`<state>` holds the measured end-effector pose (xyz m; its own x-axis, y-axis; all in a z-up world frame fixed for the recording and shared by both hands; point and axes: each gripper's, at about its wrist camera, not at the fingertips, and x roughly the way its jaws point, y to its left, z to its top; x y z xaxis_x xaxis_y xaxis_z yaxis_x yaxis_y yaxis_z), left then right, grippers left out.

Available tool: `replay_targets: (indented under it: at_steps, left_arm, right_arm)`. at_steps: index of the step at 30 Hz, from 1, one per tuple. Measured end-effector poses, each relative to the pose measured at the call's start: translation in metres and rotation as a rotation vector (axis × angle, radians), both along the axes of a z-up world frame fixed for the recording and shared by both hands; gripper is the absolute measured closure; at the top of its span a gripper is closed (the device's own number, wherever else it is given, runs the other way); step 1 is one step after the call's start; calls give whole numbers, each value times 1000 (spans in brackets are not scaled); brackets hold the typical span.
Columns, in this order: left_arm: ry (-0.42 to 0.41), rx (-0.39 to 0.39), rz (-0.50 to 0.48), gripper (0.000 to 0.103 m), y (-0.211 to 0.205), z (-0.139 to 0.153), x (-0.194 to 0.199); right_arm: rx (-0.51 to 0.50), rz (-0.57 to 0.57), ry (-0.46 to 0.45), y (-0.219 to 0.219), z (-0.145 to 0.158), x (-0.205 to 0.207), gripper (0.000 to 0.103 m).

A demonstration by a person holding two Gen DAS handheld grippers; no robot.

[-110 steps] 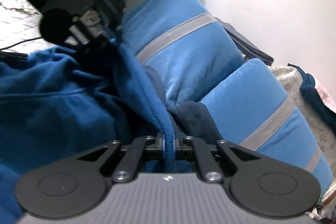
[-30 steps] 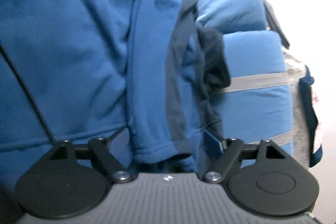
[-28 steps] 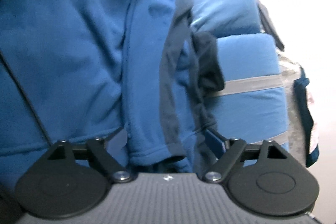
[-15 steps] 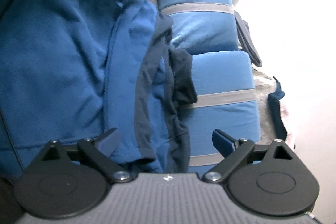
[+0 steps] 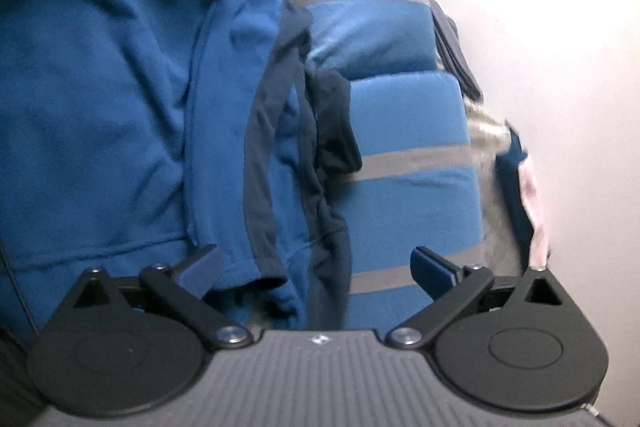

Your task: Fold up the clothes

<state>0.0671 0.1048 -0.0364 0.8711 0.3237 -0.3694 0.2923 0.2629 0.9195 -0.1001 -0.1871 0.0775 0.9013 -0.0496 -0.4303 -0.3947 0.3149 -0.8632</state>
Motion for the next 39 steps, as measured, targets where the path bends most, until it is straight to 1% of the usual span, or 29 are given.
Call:
replay_targets:
  at_steps: [2, 4, 6, 10, 15, 19, 24, 27, 30, 32, 35, 37, 39]
  left_arm:
    - [30, -13, -6, 26, 3, 7, -13]
    - [57, -47, -27, 25, 5, 17, -27]
    - [73, -92, -38, 24, 6, 29, -37]
    - [56, -194, -39, 22, 1, 54, -50]
    - [34, -321, -41, 22, -5, 86, -67]
    - [7, -426, -55, 22, -20, 109, -68]
    - [-59, -556, -62, 22, -43, 135, -62]
    - [-98, -663, -67, 22, -58, 149, -61]
    - [-111, -811, -53, 22, -68, 159, -58]
    - [-108, -929, -40, 22, -72, 161, -58]
    - [-93, -1075, -43, 22, -78, 151, -61]
    - [-76, -1137, -67, 22, -83, 142, -65]
    - [-66, -1174, -89, 22, -86, 131, -71]
  right_arm:
    - [101, -32, 44, -6, 10, -2, 0]
    - [180, -62, 69, -12, 18, -4, 0]
    - [207, -85, 70, -18, 19, -5, 0]
    - [244, -126, 83, -29, 16, -5, 0]
    - [294, -181, 83, -34, 13, 1, 0]
    - [349, -207, 92, -34, 15, 9, 0]
    - [405, -249, 96, -35, 18, 23, 0]
    - [453, -289, 97, -41, 25, 28, 0]
    - [511, -322, 107, -52, 34, 31, 0]
    - [536, -353, 95, -61, 40, 31, 0]
    - [595, -409, 79, -85, 45, 28, 0]
    - [646, -455, 76, -105, 47, 26, 0]
    - [707, -514, 62, -131, 48, 22, 0]
